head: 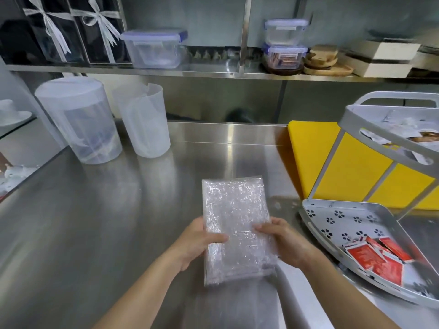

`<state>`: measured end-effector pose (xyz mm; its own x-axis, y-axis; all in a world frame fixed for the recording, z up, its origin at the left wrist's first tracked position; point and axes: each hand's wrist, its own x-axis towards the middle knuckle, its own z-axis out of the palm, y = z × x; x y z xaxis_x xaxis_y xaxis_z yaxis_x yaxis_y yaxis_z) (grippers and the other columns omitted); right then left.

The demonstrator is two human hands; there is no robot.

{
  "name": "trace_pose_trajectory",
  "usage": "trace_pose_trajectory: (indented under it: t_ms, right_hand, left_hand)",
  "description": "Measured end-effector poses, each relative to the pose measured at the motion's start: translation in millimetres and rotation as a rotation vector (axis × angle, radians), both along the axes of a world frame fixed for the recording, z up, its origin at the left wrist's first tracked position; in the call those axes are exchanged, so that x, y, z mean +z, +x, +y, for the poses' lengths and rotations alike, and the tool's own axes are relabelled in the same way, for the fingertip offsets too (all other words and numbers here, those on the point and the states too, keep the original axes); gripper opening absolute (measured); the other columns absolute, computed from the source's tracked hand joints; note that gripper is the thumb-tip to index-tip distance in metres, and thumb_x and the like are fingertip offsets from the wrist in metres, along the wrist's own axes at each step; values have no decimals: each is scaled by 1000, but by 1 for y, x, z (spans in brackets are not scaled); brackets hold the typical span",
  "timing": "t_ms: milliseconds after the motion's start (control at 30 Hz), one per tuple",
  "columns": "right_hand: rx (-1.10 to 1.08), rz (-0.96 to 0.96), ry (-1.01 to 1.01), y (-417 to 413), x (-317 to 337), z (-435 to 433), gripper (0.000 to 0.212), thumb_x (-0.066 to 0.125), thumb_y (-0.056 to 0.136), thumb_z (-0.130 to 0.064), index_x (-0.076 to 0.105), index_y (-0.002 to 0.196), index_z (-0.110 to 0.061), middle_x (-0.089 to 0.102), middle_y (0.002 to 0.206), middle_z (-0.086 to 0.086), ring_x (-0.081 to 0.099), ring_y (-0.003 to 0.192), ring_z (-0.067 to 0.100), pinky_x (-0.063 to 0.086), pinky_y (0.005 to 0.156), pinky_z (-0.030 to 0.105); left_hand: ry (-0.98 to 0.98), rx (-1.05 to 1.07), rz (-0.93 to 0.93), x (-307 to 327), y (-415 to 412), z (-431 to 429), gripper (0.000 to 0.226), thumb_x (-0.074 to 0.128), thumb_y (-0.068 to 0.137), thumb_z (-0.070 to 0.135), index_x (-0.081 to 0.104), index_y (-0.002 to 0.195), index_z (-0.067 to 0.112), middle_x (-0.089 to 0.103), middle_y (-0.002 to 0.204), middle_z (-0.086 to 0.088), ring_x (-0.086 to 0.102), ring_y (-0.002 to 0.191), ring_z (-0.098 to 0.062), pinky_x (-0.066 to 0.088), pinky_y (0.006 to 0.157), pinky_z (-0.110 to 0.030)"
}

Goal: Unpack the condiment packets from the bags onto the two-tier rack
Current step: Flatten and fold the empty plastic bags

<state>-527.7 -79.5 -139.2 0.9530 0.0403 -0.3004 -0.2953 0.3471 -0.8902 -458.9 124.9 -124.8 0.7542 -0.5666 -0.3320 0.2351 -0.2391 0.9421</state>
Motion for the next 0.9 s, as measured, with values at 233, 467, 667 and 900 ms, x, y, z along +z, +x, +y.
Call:
trace_pose_trajectory:
  t_ms: [233,467,667,900]
  right_hand:
    - [-75,33,-72,-3,-16,-16,52,84,59,-14,46,75,19,45,70,15,44,62,18,40,60,20]
    - [-58,13,-83,-21,-20,-38,31,84,46,-10,75,74,-2,72,71,13,66,64,24,52,61,27]
    - [-40,-167,-308,-34,-15,-60,40,48,68,22,73,55,-7,73,61,3,67,63,12,50,63,22]
    - [-60,-146,-524,-69,-13,-87,55,38,71,25,75,62,-16,73,65,-6,68,71,4,48,66,10]
  left_hand:
    - [-27,-2,-74,3,-7,-5,26,63,84,13,61,109,19,69,108,8,64,99,-4,46,84,-17]
    - [-186,93,111,-8,-19,-19,28,56,78,-2,70,70,20,64,66,-4,49,55,-17,34,47,-21]
    - [-240,161,381,-20,-35,-40,27,45,92,25,71,86,25,63,93,-15,56,82,-31,43,62,-30]
    - [8,-75,449,-28,-74,-66,57,78,65,17,52,115,15,67,103,-9,67,91,-28,57,69,-41]
